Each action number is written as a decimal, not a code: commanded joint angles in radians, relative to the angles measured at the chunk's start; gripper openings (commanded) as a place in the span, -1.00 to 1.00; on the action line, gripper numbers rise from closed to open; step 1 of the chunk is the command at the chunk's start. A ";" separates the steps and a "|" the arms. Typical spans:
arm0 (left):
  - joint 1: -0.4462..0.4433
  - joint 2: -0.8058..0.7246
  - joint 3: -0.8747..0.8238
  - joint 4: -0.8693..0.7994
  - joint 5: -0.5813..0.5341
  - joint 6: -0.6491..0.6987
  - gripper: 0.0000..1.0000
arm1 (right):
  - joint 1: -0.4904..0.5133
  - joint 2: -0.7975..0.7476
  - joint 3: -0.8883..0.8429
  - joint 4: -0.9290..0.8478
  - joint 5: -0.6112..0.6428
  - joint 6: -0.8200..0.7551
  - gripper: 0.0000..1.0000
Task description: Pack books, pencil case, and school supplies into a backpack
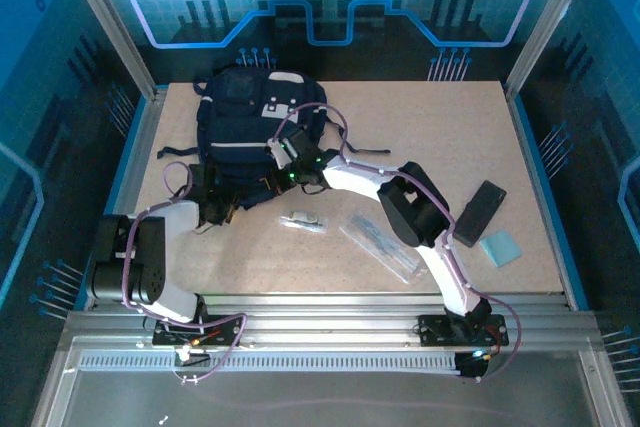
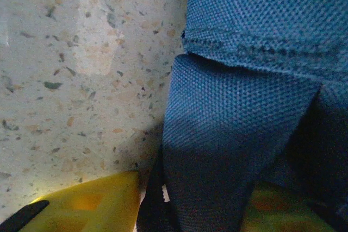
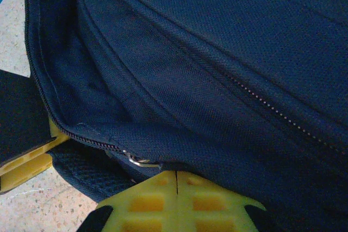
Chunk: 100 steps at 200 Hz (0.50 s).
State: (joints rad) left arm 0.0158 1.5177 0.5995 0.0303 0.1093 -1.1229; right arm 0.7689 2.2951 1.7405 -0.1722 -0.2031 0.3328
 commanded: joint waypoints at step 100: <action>-0.020 0.042 0.093 0.118 0.053 0.061 -1.00 | -0.118 -0.155 -0.111 -0.298 0.153 -0.173 -1.00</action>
State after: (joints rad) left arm -0.0029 1.5814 0.6483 0.1020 0.1482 -1.0916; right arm 0.6594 2.1738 1.6348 -0.4267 -0.0593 0.1909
